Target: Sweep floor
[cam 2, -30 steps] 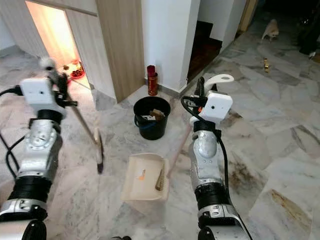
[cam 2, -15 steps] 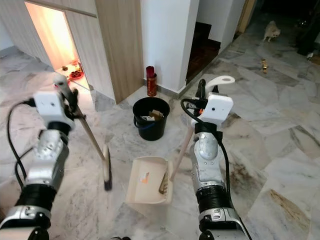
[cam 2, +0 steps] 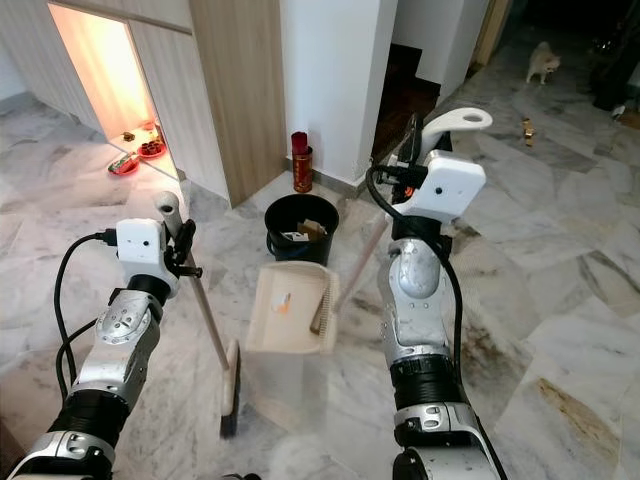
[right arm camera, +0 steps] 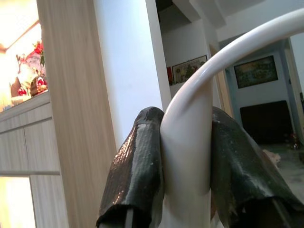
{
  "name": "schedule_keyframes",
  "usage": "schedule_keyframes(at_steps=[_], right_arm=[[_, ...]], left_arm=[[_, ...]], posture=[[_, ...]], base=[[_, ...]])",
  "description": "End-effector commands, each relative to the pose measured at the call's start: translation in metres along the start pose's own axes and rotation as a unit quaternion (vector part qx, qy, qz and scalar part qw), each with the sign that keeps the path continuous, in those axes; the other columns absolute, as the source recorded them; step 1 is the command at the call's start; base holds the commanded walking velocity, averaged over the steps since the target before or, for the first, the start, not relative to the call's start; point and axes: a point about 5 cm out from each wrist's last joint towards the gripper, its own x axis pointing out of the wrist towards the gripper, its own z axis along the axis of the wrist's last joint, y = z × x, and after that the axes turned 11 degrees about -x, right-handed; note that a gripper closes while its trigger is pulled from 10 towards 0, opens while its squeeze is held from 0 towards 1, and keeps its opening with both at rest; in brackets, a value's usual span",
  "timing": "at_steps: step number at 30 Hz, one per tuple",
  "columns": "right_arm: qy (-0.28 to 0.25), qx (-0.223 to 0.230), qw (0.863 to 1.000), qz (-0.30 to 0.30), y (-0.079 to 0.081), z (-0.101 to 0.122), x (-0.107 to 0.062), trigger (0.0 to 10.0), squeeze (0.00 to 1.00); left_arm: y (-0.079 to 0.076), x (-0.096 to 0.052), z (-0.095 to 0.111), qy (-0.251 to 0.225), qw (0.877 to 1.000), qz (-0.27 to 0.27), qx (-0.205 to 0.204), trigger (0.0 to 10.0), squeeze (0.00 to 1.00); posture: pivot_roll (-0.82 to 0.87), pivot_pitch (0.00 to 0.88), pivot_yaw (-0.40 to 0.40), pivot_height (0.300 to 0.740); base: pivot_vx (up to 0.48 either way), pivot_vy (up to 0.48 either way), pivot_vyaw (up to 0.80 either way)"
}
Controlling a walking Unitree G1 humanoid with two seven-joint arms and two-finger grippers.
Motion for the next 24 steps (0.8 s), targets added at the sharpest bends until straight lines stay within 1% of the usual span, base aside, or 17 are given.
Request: schedule_keyframes(at_steps=[1, 7, 10, 18, 24], right_arm=[[-0.053, 0.003, 0.999, 0.003, 0.004, 0.022, 0.01, 10.0, 0.0], [-0.059, 0.002, 0.998, 0.011, 0.008, 0.025, 0.008, 10.0, 0.0], [-0.061, 0.003, 0.998, 0.012, 0.009, 0.026, 0.008, 10.0, 0.0], [-0.079, 0.009, 0.997, 0.014, 0.011, 0.036, 0.015, 10.0, 0.0], [-0.083, 0.009, 0.996, 0.012, 0.011, 0.038, 0.017, 10.0, 0.0]], left_arm=[[-0.007, 0.004, 0.008, -0.022, 1.0, -0.017, 0.01, 10.0, 0.0], [-0.011, 0.004, 0.008, -0.023, 0.999, -0.028, 0.013, 10.0, 0.0], [-0.012, 0.004, 0.008, -0.023, 0.999, -0.03, 0.016, 10.0, 0.0], [-0.016, 0.006, 0.01, -0.029, 0.999, -0.034, 0.016, 10.0, 0.0], [-0.014, 0.006, 0.011, -0.033, 0.999, -0.028, 0.017, 10.0, 0.0]], posture=[[0.11, 0.0, -0.011, 0.74], [0.11, 0.0, -0.01, 0.74], [0.11, 0.0, -0.011, 0.74], [0.12, 0.0, -0.018, 0.74], [0.12, 0.0, -0.018, 0.74]], base=[[0.0, 0.0, 0.0], [0.0, 0.0, 0.0], [0.258, 0.0, 0.0], [0.304, 0.0, 0.0], [0.306, 0.0, 0.0]])
